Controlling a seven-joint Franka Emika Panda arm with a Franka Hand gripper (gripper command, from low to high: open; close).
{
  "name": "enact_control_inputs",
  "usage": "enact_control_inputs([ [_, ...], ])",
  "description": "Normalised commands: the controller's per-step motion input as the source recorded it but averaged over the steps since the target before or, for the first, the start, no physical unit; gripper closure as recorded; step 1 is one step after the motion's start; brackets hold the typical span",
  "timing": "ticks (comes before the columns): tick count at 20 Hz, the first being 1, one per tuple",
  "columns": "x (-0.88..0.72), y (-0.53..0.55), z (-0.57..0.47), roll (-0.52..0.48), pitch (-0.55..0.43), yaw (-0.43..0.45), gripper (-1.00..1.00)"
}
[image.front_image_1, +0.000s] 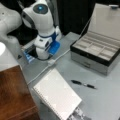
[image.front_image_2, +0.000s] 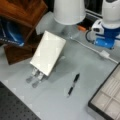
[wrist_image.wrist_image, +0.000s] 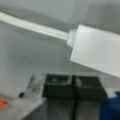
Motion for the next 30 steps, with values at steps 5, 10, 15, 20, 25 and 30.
enact_control_inputs([
  [5,-0.63,-0.26,-0.19,-0.042,-0.414,-0.174,-1.0],
  [10,-0.47,-0.23,-0.21,-0.098,-0.347,-0.156,-1.0],
  [15,-0.36,-0.16,-0.13,-0.059,-0.269,-0.158,-1.0],
  [20,-0.22,-0.09,0.06,-0.036,-0.206,-0.156,-1.0],
  [25,-0.03,-0.09,0.25,-0.061,-0.083,-0.166,-1.0],
  [30,0.16,-0.06,0.33,-0.063,0.096,-0.102,-1.0],
])
